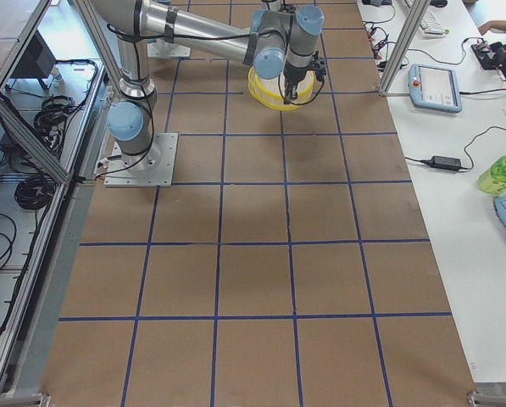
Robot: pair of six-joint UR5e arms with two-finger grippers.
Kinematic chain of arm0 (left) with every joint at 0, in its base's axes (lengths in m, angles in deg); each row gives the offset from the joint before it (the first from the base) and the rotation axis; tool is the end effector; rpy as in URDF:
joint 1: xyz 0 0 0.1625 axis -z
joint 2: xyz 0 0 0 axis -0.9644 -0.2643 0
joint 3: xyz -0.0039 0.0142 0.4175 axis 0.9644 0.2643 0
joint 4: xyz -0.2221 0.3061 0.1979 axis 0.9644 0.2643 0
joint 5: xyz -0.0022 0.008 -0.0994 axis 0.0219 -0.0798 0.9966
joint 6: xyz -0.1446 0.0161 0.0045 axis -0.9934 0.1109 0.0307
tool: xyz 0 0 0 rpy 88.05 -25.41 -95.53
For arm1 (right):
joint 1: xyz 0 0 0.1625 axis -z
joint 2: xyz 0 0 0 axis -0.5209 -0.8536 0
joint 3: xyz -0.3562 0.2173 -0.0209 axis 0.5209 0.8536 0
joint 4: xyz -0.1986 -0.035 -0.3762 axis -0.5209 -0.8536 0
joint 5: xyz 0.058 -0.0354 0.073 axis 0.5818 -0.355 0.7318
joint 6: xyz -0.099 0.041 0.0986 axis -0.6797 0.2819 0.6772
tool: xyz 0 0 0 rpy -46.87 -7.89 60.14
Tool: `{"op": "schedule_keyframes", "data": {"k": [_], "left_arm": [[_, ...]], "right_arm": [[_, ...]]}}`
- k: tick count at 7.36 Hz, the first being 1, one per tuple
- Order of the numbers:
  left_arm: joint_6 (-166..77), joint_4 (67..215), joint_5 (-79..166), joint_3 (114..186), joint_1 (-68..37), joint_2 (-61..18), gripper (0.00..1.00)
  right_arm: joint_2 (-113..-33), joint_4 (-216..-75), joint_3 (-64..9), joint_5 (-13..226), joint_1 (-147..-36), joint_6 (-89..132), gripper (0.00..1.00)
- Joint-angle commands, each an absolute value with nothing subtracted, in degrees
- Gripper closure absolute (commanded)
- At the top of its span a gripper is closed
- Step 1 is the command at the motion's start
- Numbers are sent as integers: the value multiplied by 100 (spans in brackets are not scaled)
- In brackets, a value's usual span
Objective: Stack buns with steamer
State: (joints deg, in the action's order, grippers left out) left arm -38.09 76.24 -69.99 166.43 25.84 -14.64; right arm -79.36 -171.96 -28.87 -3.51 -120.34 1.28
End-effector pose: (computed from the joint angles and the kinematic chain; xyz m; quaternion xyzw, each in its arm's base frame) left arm -0.2290 -0.5274 0.2353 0.0186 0.9973 -0.0708 0.0037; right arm 0.1305 -0.5744 0.2932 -0.0198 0.9987 0.0389 0.0277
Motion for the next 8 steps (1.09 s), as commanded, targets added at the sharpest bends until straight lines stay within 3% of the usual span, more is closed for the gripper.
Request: {"op": "schedule_keyframes", "data": {"k": [1, 4, 8], "left_arm": [[-2260, 7684, -7272, 17210, 1660, -1084, 1], [-1335, 7676, -7255, 18188, 500, -985, 0], [-1392, 7693, -7167, 18207, 337, -1178, 2]], "right_arm": [[-7697, -17617, -3023, -587, -12926, 1066, 96], [-7222, -18206, -2970, -651, -13711, 2185, 95], [-7142, -18259, -2979, -563, -13835, 2309, 95]]}}
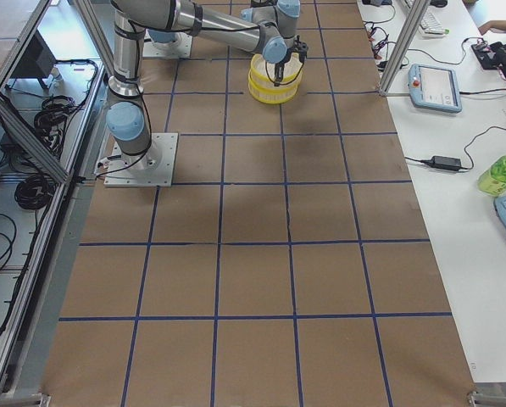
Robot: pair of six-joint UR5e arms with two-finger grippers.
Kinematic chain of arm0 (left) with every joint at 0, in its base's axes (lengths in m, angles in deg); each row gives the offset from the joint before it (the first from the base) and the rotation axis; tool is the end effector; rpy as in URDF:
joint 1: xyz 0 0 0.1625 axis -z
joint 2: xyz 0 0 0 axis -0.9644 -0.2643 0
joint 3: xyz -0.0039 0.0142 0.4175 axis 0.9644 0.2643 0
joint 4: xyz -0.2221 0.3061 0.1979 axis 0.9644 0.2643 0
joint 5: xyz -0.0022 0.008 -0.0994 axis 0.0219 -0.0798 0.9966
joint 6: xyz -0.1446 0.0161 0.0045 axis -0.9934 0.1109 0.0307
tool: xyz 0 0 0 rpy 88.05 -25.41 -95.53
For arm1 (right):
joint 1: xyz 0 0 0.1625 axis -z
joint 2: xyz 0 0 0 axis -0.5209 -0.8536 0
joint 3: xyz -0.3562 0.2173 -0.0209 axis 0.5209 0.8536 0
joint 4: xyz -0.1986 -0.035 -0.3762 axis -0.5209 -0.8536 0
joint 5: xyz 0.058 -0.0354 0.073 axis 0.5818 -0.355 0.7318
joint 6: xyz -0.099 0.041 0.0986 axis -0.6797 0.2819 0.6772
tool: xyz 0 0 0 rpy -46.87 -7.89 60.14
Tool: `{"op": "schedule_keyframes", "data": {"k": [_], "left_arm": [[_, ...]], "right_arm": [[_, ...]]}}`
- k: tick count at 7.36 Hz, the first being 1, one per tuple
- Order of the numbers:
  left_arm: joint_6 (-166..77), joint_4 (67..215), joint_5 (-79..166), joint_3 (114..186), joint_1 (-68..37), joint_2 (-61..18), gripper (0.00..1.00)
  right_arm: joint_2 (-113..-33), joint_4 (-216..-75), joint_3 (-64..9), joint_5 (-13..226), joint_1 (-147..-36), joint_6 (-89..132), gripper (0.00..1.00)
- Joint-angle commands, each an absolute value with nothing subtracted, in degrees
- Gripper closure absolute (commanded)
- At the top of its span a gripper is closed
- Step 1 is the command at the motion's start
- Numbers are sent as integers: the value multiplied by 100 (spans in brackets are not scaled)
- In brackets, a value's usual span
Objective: Stack buns with steamer
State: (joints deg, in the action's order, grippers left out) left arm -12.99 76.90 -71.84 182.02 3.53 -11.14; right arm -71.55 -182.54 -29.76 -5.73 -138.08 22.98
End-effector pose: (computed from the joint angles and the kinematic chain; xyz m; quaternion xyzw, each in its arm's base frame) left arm -0.0290 -0.4688 0.1485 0.0453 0.9976 0.0484 0.0200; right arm 0.3044 -0.5436 0.2218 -0.0138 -0.9996 -0.0246 0.0006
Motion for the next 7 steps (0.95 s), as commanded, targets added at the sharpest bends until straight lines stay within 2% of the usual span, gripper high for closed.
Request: {"op": "schedule_keyframes", "data": {"k": [1, 2, 3, 4, 5, 6, 7], "left_arm": [[-1445, 7702, -7167, 18207, 346, -1178, 2], [-1507, 7824, -6914, 18207, 337, -1178, 2], [-1751, 7990, -6677, 18207, 346, -1187, 2], [-1788, 8001, -6674, 18199, 372, -1187, 2], [-1797, 8001, -6666, 18199, 390, -1187, 3], [-1754, 8001, -6683, 18207, 381, -1187, 34], [-1736, 8001, -6683, 18207, 372, -1204, 62]], "right_arm": [[-7142, -18259, -2996, -572, -13835, 2309, 94], [-7142, -18259, -3005, -572, -13844, 2309, 92], [-7133, -18250, -3005, -563, -13844, 2318, 81], [-7133, -18250, -3005, -572, -13844, 2309, 77], [-7116, -18215, -3031, -580, -13844, 2240, 14], [-7116, -18206, -3032, -581, -13853, 2230, 0], [-7124, -18197, -3006, -581, -13870, 2239, 0]]}}
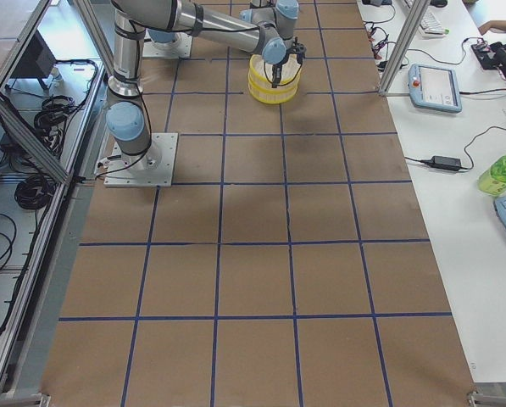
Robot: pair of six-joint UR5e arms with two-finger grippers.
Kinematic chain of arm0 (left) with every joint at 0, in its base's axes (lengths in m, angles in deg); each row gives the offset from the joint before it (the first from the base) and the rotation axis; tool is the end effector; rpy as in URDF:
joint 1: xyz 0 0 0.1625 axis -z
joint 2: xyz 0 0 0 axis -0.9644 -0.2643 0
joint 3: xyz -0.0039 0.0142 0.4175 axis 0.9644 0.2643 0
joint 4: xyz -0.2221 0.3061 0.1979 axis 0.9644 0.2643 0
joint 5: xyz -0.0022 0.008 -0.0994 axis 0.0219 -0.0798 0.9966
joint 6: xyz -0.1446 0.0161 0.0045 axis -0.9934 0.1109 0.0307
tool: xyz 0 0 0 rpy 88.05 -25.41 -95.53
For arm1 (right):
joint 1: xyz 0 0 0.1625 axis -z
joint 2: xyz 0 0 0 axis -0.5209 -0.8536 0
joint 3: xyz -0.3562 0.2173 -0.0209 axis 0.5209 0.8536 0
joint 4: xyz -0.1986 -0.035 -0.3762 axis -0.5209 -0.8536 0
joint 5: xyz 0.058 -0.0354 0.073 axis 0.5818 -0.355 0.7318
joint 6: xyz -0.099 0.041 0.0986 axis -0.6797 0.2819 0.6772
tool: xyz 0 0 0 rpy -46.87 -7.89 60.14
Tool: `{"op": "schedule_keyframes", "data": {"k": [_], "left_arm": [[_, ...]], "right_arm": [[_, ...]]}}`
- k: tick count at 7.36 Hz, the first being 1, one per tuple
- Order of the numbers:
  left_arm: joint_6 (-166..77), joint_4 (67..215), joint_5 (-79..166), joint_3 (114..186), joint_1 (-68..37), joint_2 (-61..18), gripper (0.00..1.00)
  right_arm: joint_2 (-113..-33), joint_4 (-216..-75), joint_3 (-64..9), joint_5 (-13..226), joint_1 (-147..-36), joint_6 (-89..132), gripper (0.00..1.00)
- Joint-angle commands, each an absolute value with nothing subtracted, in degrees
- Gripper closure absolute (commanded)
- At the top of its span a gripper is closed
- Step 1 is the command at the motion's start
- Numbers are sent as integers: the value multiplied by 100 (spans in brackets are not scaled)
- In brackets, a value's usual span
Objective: Stack buns with steamer
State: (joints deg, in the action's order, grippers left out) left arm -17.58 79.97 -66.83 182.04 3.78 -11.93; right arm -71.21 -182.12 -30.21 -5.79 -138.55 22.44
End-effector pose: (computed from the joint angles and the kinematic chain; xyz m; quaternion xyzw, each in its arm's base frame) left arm -0.0453 -0.4626 0.1376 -0.0052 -0.9970 -0.0716 0.0276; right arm 0.3077 -0.5379 0.2140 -0.0051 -0.9994 -0.0345 0.0043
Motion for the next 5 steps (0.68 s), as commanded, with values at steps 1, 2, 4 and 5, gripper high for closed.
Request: {"op": "schedule_keyframes", "data": {"k": [1, 2, 4, 5], "left_arm": [[-1727, 8001, -6675, 18199, 372, -1205, 82], [-1657, 8001, -6648, 18155, 381, -1196, 99], [-1727, 7966, -6631, 17954, 460, -1126, 100], [-1736, 8018, -6543, 17735, 556, -943, 100]], "right_arm": [[-7177, -18154, -2953, -581, -13853, 2213, 0], [-7421, -17979, -2787, -615, -13749, 2117, 0], [-8149, -16832, -2453, -616, -13101, 1985, 0], [-8597, -16339, -2408, -590, -12653, 1636, 0]]}}
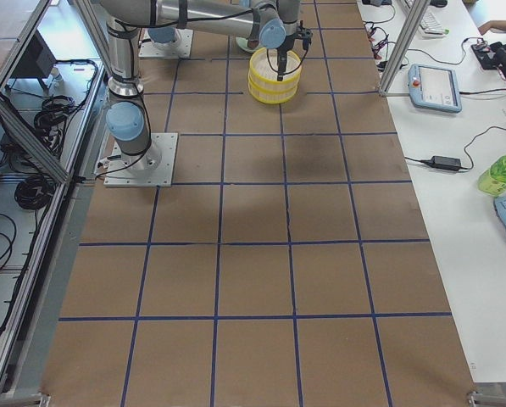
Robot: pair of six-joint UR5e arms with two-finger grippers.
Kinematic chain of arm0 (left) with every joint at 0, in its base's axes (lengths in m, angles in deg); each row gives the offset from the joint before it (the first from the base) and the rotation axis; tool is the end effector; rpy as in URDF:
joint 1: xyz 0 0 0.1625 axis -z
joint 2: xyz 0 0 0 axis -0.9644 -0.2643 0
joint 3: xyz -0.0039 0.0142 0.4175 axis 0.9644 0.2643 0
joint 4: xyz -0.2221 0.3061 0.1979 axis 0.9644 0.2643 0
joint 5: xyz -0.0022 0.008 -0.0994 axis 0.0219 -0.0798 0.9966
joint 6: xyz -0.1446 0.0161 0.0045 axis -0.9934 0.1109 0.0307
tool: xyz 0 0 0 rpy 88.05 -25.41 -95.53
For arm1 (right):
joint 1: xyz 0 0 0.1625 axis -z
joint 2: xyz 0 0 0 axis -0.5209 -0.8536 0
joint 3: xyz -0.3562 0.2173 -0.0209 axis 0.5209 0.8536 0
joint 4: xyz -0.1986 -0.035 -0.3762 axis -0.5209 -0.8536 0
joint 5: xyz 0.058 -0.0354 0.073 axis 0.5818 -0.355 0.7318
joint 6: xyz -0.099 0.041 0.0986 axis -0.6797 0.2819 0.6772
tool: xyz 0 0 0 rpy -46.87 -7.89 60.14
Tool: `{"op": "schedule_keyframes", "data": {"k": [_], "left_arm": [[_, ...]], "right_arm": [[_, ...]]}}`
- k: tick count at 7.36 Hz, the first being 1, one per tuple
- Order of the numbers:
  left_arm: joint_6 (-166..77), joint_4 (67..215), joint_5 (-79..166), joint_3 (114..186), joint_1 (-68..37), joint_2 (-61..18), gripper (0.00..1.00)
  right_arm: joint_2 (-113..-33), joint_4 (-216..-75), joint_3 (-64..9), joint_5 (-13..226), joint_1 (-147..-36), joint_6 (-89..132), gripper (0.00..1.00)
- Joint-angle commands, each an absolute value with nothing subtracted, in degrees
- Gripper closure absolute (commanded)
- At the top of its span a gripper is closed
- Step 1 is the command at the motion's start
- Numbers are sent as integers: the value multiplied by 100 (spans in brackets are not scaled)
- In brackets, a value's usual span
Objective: Stack buns with steamer
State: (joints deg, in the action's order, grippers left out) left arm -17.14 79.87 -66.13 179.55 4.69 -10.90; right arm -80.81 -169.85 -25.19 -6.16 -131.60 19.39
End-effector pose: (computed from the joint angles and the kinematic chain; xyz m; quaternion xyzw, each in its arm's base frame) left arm -0.0508 -0.4808 0.1627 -0.0171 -0.9987 -0.0396 0.0269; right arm 0.2348 -0.5459 0.3352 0.0389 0.9991 0.0140 0.0000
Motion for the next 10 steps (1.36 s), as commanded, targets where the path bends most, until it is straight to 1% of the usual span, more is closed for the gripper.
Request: {"op": "schedule_keyframes", "data": {"k": [1, 2, 3, 4, 5, 6, 7, 8, 10], "left_arm": [[-1936, 8454, -6508, 17341, 827, -828, 100], [-2721, 9232, -6490, 16650, 1264, -800, 100], [-3643, 9927, -6159, 15877, 1852, -809, 100], [-4513, 9952, -5790, 15461, 2441, -922, 99], [-5061, 9778, -5534, 15396, 2864, -1080, 95], [-5224, 9324, -5532, 15412, 3008, -1264, 59], [-5243, 9284, -5593, 15430, 3018, -1370, 3], [-5182, 9293, -5715, 15465, 3009, -1363, 0], [-4815, 9293, -6636, 15535, 2992, -1337, 0]], "right_arm": [[-8975, -15917, -2408, -589, -12397, 1528, 0], [-9188, -15851, -2425, -589, -12394, 1579, 0], [-9216, -15859, -2460, -581, -12394, 1589, 0], [-9216, -15860, -2469, -589, -12411, 1589, 0], [-9216, -15860, -2469, -598, -12403, 1571, 0], [-9225, -15860, -2469, -598, -12403, 1571, 0], [-9225, -15851, -2469, -607, -12403, 1554, 0], [-9225, -15859, -2460, -598, -12403, 1562, 0], [-9225, -15860, -2469, -598, -12403, 1562, 0]]}}
